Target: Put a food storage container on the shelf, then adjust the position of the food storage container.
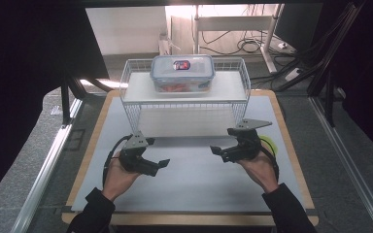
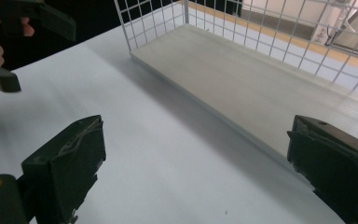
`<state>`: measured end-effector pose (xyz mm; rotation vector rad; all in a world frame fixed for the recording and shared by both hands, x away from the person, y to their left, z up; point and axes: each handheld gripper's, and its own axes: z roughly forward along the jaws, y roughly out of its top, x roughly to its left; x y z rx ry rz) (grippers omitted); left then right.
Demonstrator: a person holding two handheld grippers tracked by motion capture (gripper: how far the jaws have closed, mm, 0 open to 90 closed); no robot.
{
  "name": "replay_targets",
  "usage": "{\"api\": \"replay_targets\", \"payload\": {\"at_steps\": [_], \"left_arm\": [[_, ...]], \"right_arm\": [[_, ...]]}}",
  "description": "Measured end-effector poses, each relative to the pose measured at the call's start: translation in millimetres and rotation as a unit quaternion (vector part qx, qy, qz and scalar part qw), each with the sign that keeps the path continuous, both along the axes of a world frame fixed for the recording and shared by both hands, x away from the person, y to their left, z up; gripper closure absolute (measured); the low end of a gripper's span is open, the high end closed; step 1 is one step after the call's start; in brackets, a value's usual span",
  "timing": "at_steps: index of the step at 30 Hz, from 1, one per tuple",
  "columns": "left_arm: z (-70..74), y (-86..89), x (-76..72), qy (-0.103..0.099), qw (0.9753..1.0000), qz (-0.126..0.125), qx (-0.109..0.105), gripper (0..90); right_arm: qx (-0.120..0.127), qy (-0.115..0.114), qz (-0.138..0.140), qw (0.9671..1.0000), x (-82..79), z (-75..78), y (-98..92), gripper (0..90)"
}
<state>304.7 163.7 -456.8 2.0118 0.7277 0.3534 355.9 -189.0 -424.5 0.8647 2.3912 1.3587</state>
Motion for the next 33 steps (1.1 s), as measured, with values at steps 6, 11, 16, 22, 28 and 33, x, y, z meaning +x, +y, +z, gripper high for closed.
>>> {"api": "replay_targets", "payload": {"at_steps": [6, 11, 16, 22, 28, 33], "left_arm": [[-8.7, 6.4, -17.2, -0.008, 0.9999, 0.01, -0.007, 4.3], [-27.6, 12.9, -27.1, -0.017, 0.9992, 0.036, -0.007, 4.1], [-44.3, 23.0, -34.5, 0.009, 0.9988, 0.048, -0.009, 2.4], [-53.2, 30.1, -40.0, 0.013, 0.9983, 0.056, 0.0, 2.4], [-57.8, 28.1, -38.4, 0.022, 0.998, 0.056, 0.019, 2.3], [-58.9, 29.8, -37.6, 0.019, 0.998, 0.057, 0.018, 2.4]], "right_arm": [[0.002, 0.004, -0.003, 1.0, -14.5, -9.5, -6.6, 3.7], [-0.004, 0.003, -0.01, 0.9999, -26.0, -22.2, -11.4, 4.6], [-0.014, 0.0, -0.014, 0.9998, -34.3, -33.3, -14.8, 4.5], [-0.022, 0.009, -0.012, 0.9997, -44.7, -43.0, -21.0, 4.1], [-0.035, 0.01, -0.024, 0.999, -49.3, -49.4, -27.4, 4.1], [-0.028, 0.017, -0.033, 0.9989, -46.2, -47.8, -30.7, 1.3]]}}
